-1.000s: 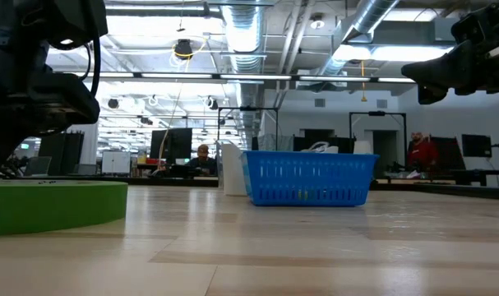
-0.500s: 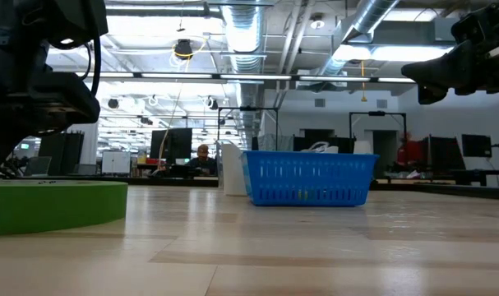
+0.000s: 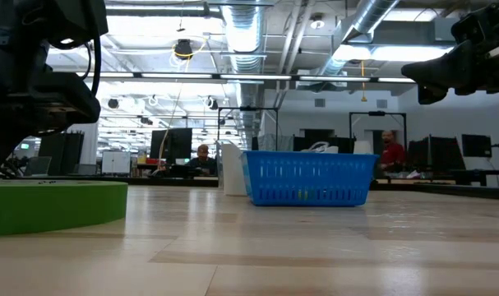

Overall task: Pick and place Stapler, Stapler remover, tape
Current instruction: Put the light purple staple remover into the white bin

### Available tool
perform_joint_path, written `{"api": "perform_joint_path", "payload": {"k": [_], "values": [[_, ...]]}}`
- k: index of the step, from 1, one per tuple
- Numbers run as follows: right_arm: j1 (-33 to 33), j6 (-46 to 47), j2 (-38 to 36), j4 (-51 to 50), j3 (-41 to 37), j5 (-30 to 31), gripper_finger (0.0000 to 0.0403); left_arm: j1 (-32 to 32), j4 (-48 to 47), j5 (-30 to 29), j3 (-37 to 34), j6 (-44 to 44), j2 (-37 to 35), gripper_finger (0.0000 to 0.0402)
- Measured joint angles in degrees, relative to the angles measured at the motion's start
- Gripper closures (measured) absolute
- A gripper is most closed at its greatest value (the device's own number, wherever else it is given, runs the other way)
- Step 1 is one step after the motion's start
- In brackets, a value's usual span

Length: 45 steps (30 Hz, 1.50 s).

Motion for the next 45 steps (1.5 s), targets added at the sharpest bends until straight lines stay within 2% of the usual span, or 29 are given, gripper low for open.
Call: {"api": "perform_joint_path", "payload": {"k": [35, 45], "values": [[0.0, 0.0, 0.0, 0.0, 0.0, 0.0, 0.0402, 0.1, 0.9, -0.2, 0.0, 0.0, 0.0, 0.0395], [0.0, 0.0, 0.0, 0.0, 0.0, 0.0, 0.0402, 0.7, 0.6, -3.2, 0.0, -0.1, -3.8, 0.0398]]}}
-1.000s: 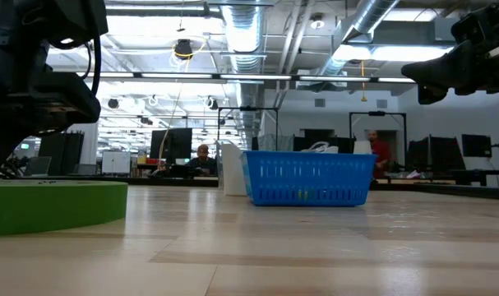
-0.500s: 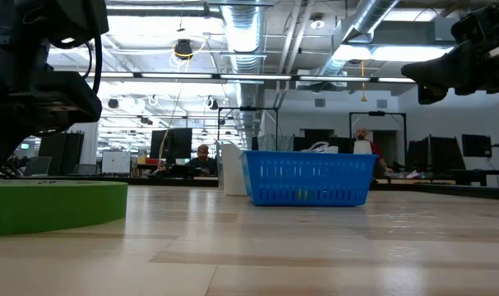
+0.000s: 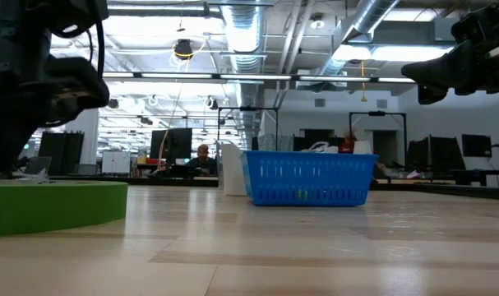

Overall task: Pick and place Stapler, Stapler remover, tape
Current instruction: Put the light purple staple remover into the white bin

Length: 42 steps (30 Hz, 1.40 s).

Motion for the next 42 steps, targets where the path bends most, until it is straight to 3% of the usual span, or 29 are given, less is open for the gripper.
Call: {"api": "perform_joint_path", "payload": {"k": [18, 30, 42], "values": [[0.0, 0.0, 0.0, 0.0, 0.0, 0.0, 0.0402, 3.1, 5.4, -11.0, 0.1, 4.6, -11.7, 0.0398], [0.0, 0.0, 0.0, 0.0, 0.0, 0.0, 0.0402, 10.5, 23.3, -17.5, 0.1, 14.5, -12.4, 0.0398], [0.0, 0.0, 0.0, 0.0, 0.0, 0.0, 0.0402, 22.2, 38.9, -17.9, 0.1, 28.1, -12.4, 0.0398]]}}
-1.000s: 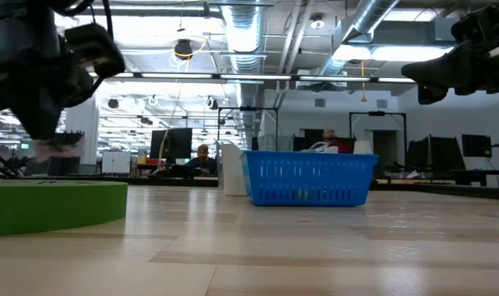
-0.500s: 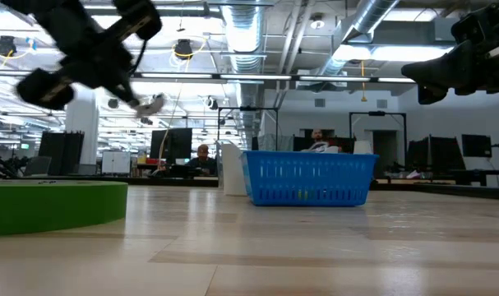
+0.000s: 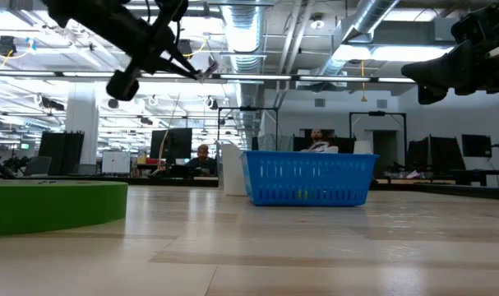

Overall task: Pick and place Stapler, Stapler remover, tape
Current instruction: Put the light purple staple remover into the white bin

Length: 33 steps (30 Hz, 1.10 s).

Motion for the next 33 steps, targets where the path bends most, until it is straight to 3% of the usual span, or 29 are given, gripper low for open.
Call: {"api": "perform_joint_path", "payload": {"k": [8, 18, 27, 33], "values": [[0.0, 0.0, 0.0, 0.0, 0.0, 0.0, 0.0402, 4.8, 5.0, 0.0, 0.0, 6.7, 1.7, 0.0398], [0.0, 0.0, 0.0, 0.0, 0.0, 0.0, 0.0402, 5.8, 25.0, 0.1, 0.1, 13.1, 11.3, 0.0398], [0.0, 0.0, 0.0, 0.0, 0.0, 0.0, 0.0402, 5.8, 27.0, 0.1, 0.1, 22.4, 17.8, 0.0398], [0.0, 0.0, 0.0, 0.0, 0.0, 0.0, 0.0402, 6.4, 26.9, 0.2, 0.1, 22.8, 21.3, 0.0398]]}}
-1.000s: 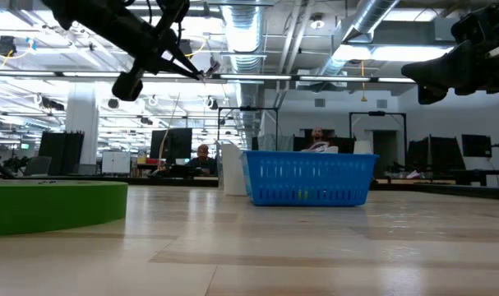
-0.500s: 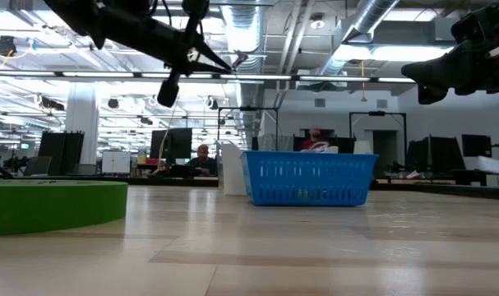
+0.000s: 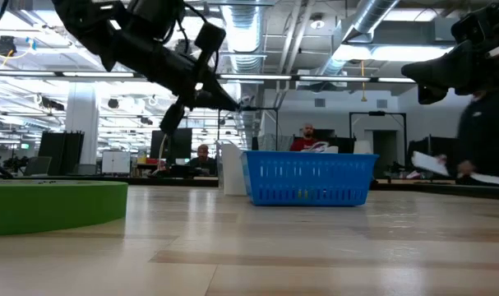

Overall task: Pick and place Stapler, Stapler remover, tape
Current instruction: Put the light purple staple remover into the white bin

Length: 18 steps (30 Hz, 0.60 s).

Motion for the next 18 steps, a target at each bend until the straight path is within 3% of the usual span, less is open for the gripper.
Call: {"api": "perform_joint_path", "payload": {"k": [18], "values": [[0.0, 0.0, 0.0, 0.0, 0.0, 0.0, 0.0402, 1.6, 0.0, 0.1, -0.1, -0.1, 4.0, 0.0389]]}}
